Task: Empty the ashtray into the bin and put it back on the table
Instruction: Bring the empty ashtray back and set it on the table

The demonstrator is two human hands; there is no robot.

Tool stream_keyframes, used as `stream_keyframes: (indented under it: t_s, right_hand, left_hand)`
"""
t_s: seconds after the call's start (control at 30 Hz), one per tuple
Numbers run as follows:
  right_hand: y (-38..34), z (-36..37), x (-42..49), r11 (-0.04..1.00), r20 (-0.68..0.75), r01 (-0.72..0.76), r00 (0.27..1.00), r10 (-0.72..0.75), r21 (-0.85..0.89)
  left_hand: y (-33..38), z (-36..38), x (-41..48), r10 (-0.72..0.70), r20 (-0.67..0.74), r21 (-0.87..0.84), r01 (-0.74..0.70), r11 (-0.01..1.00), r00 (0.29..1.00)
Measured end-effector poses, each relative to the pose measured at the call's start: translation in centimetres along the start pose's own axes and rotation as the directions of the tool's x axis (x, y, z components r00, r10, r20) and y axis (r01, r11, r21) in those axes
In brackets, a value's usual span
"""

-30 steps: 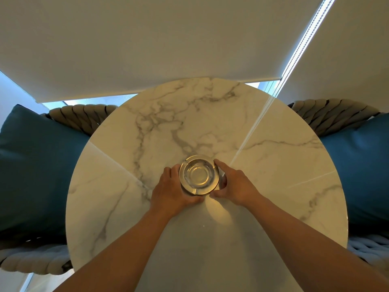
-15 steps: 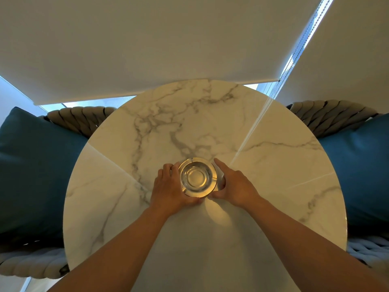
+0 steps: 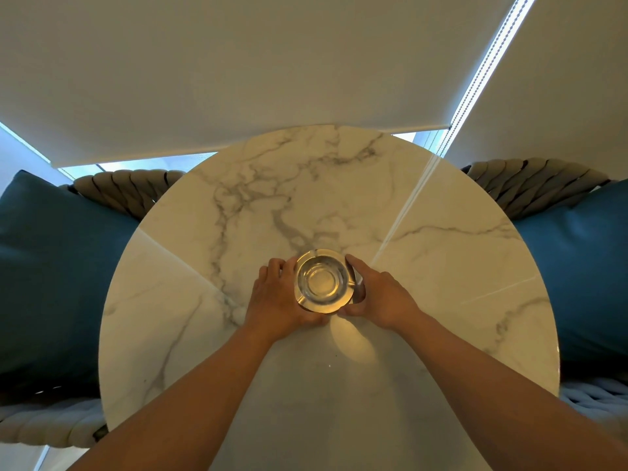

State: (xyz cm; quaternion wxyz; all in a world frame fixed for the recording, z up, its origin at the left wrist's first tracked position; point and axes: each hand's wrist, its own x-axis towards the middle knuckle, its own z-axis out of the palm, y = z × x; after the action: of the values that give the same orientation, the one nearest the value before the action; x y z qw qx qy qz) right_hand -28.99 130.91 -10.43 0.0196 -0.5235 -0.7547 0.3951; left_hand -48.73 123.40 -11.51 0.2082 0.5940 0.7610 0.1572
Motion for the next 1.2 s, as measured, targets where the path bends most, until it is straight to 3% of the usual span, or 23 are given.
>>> stream_keyframes:
  t_s: [0.27, 0.57, 1.2]
  right_hand:
    - [0.2, -1.0, 0.3, 0.999, 0.030, 0.026, 0.999, -0.025, -0.022]
    - [0.2, -1.1, 0.7, 0.996, 0.039, 0.093, 0.995, -0.093, 0.001]
    - [0.0, -1.0, 0.5, 0.995, 0.061, 0.083, 0.995, -0.080, -0.058]
  left_hand:
    - [-0.5, 0.4, -0.7, -0.092, -0.022, -0.052, 0.091, 0.994, 0.995]
    - [-0.3, 0.7, -1.3, -0.090, -0.106, -0.028, 0.087, 0.996, 0.990]
    - [-0.2, 1.5, -1.7, -0.091, -0.118, -0.006, 0.091, 0.996, 0.989]
